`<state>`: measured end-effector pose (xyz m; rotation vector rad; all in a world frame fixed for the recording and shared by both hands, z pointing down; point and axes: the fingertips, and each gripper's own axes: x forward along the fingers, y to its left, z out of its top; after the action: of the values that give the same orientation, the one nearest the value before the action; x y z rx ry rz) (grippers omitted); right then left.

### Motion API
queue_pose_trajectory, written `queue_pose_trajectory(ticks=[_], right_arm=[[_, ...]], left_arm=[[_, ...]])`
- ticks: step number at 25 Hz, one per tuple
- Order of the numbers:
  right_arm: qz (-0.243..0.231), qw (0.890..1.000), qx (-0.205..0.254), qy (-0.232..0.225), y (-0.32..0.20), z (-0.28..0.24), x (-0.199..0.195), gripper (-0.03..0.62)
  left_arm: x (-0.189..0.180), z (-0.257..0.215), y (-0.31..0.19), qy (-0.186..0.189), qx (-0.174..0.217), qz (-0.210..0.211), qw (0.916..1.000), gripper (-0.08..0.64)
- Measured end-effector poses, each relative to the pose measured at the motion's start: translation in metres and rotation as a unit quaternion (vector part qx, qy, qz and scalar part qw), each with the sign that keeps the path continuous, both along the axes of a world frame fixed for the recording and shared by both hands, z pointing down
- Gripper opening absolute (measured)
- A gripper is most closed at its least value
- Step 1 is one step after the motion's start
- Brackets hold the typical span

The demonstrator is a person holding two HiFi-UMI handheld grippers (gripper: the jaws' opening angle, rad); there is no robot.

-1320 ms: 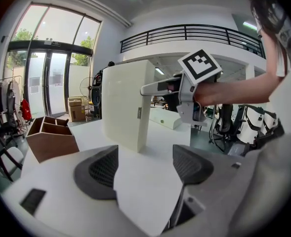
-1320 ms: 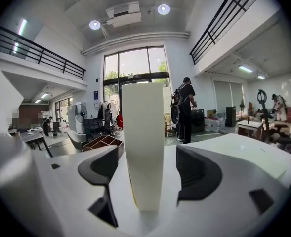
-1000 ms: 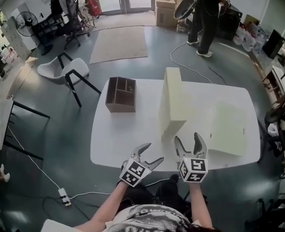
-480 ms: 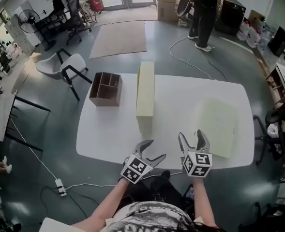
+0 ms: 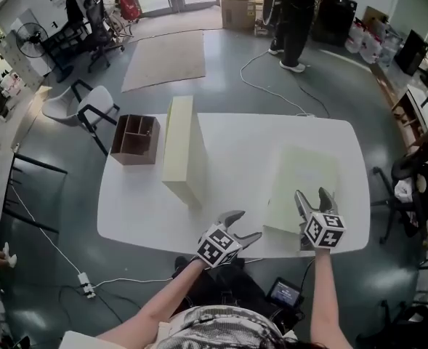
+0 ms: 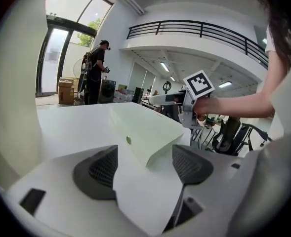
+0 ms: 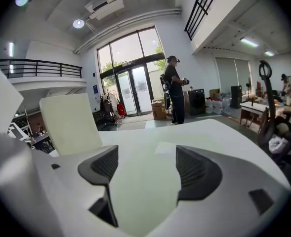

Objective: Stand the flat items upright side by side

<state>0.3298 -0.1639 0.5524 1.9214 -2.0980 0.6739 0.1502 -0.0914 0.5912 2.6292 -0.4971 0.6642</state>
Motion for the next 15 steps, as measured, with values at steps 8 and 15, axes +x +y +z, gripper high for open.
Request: queue_pose_trajectory(ticks=[8,15], right_arm=[[0.044,0.996,-0.036,-0.064,-0.038,0.029,0.109,0.356],[0.060,0.982,-0.084,-0.157,-0.062,0.067,0.160,0.357]], left_arm=[[0.049,0.014,-0.006,0.030,-0.097,-0.012,0.9947,0.348],[0.065,0.040,-0.014,0.029,-0.164,-0.052,0.9846,0.350]])
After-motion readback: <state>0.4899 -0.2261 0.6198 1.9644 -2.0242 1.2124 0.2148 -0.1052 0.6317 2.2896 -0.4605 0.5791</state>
